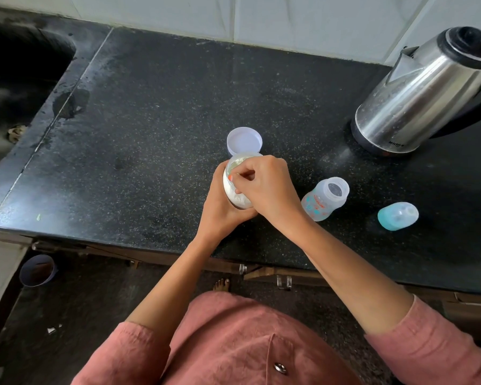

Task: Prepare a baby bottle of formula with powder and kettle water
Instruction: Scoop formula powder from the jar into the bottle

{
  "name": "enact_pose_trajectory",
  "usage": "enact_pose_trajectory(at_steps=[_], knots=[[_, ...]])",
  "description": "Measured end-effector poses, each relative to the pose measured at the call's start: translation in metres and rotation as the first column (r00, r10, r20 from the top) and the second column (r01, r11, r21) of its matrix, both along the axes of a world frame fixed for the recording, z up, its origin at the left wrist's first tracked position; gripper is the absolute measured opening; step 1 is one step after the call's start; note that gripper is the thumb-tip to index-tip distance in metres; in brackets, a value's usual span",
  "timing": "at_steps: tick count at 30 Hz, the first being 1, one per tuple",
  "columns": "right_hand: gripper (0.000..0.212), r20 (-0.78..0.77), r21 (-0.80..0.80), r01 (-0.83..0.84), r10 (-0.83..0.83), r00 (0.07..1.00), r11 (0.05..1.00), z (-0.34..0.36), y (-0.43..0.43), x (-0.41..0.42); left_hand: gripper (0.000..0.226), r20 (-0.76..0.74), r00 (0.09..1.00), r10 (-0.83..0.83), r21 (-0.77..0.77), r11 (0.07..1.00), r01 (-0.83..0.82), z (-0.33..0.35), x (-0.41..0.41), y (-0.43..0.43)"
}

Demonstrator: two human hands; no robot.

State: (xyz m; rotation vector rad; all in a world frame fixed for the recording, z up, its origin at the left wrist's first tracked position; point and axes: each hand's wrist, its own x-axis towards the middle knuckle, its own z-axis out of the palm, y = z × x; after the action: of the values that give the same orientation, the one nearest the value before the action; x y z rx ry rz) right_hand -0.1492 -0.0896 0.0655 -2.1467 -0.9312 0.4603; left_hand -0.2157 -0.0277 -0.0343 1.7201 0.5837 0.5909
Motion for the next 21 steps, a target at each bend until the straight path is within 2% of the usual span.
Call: enact_pose_trajectory(at_steps=[6,8,17,21], knots=[[0.009,-0.198,0.003,0.111,-0.108,0.974,0.994,0.002,-0.008,0.02,0.084,0.045,0.999,-0.013,-0.038,0.999,0.015,-0.005,0.0,0.001],[0.016,-0.262,0.006,0.149,-0.143,0.955,0.989,0.001,-0.014,0.025,0.086,0.046,0.999,-0.02,-0.039,0.999,0.022,-0.007,0.0,0.002],[0.014,-0.526,0.085,0.344,-0.251,0.813,0.935,-0.002,-0.032,0.034,0.085,0.055,0.998,-0.017,0.023,1.0,0.016,-0.008,0.001,0.003],[0.009,-0.576,0.092,0.382,-0.264,0.774,0.92,-0.005,-0.036,0.035,0.084,0.053,0.998,-0.016,0.037,0.999,0.014,-0.009,0.001,0.004]])
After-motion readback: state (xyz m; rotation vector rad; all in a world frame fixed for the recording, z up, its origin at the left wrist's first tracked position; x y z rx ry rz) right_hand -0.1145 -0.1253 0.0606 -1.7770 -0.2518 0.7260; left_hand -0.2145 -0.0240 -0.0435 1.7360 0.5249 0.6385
